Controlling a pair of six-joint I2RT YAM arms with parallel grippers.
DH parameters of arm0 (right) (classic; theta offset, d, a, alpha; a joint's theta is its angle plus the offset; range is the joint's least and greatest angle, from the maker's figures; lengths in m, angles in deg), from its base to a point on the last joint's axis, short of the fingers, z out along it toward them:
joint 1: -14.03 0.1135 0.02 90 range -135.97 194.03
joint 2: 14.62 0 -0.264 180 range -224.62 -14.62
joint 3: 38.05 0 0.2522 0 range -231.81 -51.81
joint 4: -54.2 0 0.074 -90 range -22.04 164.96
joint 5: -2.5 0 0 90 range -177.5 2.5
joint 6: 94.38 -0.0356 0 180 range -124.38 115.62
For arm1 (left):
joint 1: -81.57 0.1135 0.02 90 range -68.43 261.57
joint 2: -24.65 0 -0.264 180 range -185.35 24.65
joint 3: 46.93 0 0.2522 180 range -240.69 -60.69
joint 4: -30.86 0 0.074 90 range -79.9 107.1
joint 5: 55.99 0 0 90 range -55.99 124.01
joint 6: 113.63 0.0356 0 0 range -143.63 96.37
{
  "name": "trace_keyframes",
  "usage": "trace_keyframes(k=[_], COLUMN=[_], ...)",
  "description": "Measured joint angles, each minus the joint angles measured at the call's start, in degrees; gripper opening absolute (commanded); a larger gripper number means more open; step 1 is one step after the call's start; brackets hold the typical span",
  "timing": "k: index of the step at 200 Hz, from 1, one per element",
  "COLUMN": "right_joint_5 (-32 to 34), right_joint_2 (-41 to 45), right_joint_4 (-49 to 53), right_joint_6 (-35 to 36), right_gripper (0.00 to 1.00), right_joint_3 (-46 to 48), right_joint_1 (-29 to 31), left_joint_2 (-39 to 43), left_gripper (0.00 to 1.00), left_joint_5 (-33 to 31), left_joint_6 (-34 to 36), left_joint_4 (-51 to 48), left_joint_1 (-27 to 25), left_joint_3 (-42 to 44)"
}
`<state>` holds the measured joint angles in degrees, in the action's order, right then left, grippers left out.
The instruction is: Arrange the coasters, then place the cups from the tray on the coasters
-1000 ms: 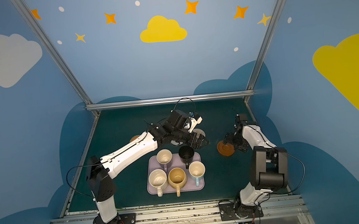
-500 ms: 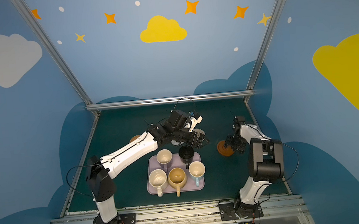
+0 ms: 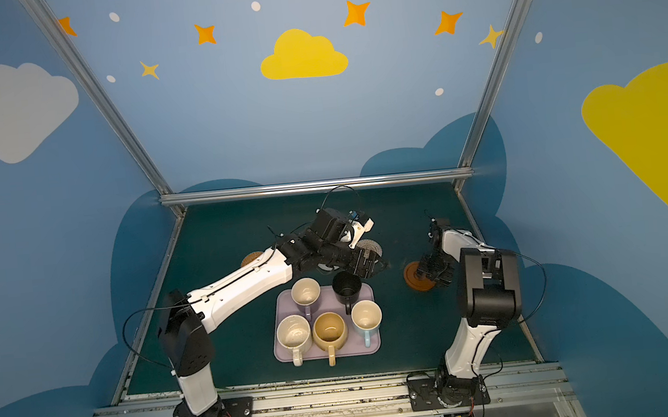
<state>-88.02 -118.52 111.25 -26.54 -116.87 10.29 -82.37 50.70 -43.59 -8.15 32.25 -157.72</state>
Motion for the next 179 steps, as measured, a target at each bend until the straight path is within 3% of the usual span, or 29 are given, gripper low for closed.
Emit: trace_keyframes(k=[95, 179], right_joint_5=[0.46, 1.77], right_joint_2=[-4.9, -10.78], right_joint_4=[0.57, 2.64], right_joint_6=[-2.27, -3.52], right_gripper=[0.45, 0.47], right_joint_3=[-6.71, -15.21], right_joint_1=[3.28, 3.5], left_joint_2=[3.87, 5.16], left_gripper=[1.0, 1.0], left_joint_5=[0.04, 0.02], left_joint_6=[-0.68, -1.2], left_joint_4=[1.79, 2.27], left_joint_1=[3.61, 5.35], left_joint_3=[4.79, 6.45])
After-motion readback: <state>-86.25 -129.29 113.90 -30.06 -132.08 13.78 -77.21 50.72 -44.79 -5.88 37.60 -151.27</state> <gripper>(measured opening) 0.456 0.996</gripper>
